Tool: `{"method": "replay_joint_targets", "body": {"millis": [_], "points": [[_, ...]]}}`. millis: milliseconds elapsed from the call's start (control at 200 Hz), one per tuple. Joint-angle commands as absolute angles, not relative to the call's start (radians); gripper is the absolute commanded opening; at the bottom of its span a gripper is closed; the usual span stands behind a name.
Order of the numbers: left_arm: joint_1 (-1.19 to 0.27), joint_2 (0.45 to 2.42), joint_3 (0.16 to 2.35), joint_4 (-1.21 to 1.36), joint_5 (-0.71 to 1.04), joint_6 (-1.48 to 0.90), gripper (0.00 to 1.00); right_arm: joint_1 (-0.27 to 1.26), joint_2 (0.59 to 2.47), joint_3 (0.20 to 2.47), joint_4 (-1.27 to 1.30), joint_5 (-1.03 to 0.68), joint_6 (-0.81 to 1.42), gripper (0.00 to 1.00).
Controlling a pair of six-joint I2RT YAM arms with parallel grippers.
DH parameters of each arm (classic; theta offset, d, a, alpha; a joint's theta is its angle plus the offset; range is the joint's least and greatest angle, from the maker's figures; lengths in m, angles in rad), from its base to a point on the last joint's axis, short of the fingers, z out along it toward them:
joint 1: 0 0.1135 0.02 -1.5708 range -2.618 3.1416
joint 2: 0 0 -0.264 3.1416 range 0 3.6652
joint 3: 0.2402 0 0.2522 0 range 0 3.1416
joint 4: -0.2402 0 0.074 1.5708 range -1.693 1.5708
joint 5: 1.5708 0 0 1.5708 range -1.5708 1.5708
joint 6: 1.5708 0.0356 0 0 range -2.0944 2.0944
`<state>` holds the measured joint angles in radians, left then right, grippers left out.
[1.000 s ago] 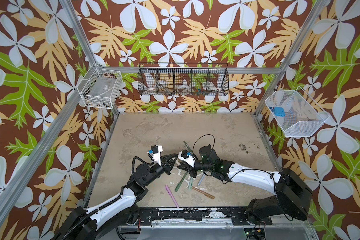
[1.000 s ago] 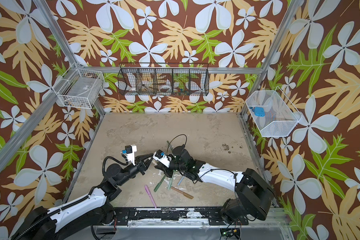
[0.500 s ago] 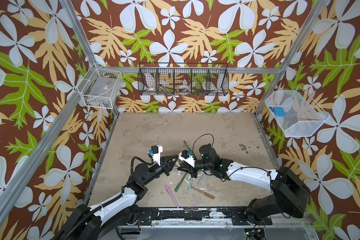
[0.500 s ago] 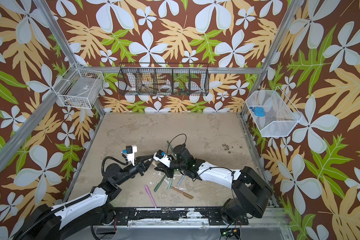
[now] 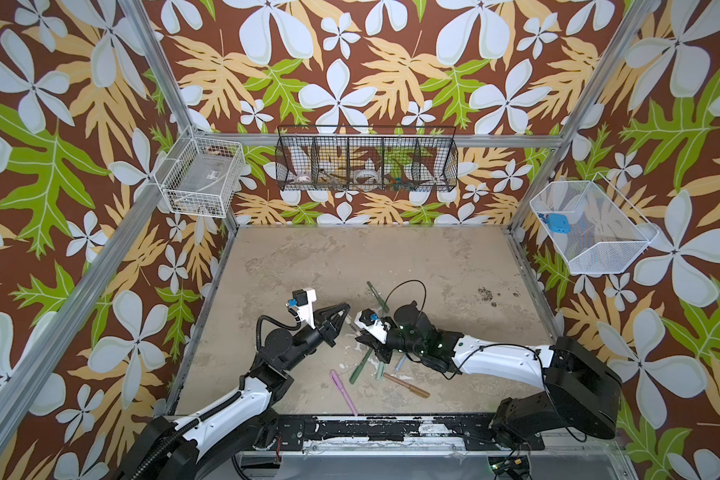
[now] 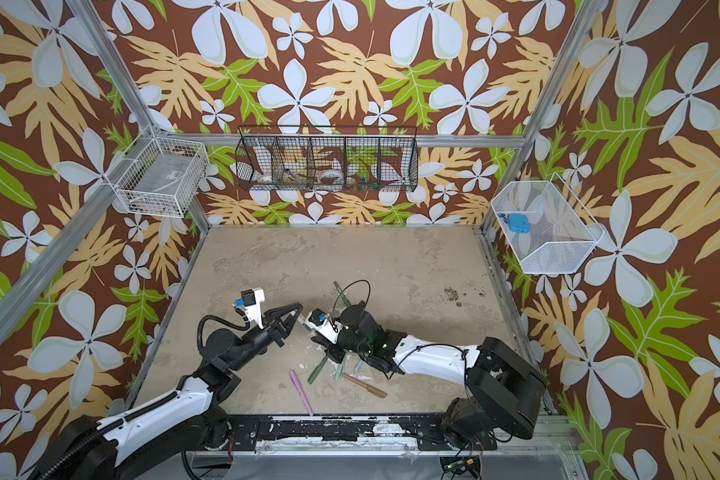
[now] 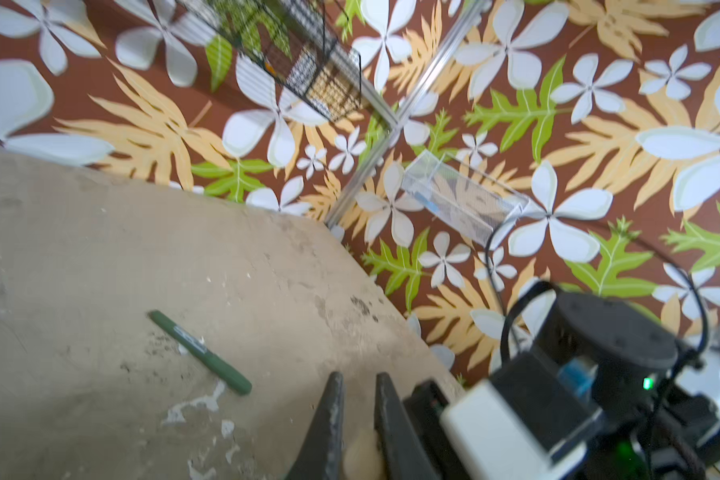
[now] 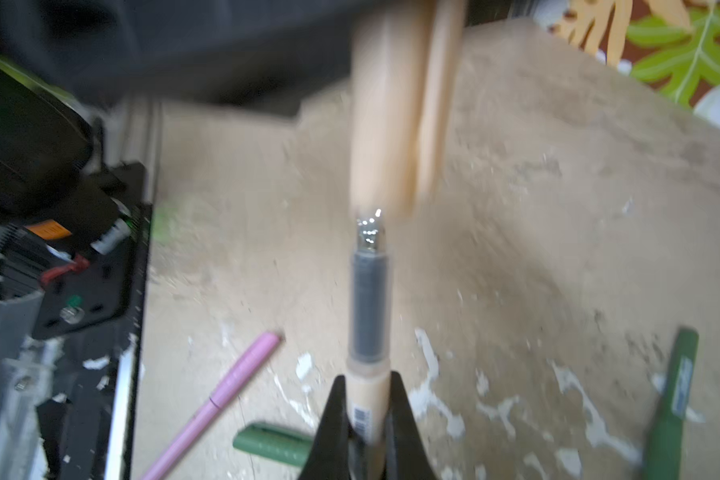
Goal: Open the pen caps
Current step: 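Pull the pen body away with right gripper while left gripper holds the cap, then lower and release the uncapped pen with right gripper while left gripper sets down the cap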
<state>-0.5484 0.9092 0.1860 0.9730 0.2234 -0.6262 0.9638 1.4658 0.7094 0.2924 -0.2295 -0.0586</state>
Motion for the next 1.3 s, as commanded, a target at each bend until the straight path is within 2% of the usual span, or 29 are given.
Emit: {"method": "replay_joint_targets", "body": {"millis": [0, 85, 325, 435, 626, 881, 1206, 1296], "points": [[-0.547, 0.901, 0.192, 1.064, 0.187, -0.632, 0.00, 1.004, 1.452, 0.706, 0.263, 0.015, -0.077, 0.00], [-0.546, 0.890, 0.189, 1.061, 0.183, -0.631, 0.00, 1.027, 1.428, 0.688, 0.283, 0.082, -0.083, 0.00], [-0.545, 0.878, 0.186, 1.049, 0.167, -0.625, 0.00, 1.022, 1.397, 0.672, 0.285, 0.031, -0.087, 0.00], [-0.545, 0.866, 0.191, 0.987, 0.096, -0.620, 0.00, 1.008, 1.390, 0.668, 0.286, 0.022, -0.076, 0.00], [-0.545, 0.849, 0.222, 0.802, -0.099, -0.600, 0.00, 0.889, 1.345, 0.627, 0.310, 0.014, 0.021, 0.00], [-0.535, 0.992, 0.318, 0.621, -0.259, -0.583, 0.00, 0.722, 1.387, 0.628, 0.258, 0.210, 0.206, 0.00], [-0.424, 1.219, 0.395, 0.568, -0.187, -0.583, 0.00, 0.526, 1.477, 0.638, 0.252, 0.153, 0.304, 0.00], [-0.401, 1.281, 0.408, 0.593, -0.110, -0.577, 0.00, 0.494, 1.494, 0.646, 0.246, 0.126, 0.307, 0.00]]}}
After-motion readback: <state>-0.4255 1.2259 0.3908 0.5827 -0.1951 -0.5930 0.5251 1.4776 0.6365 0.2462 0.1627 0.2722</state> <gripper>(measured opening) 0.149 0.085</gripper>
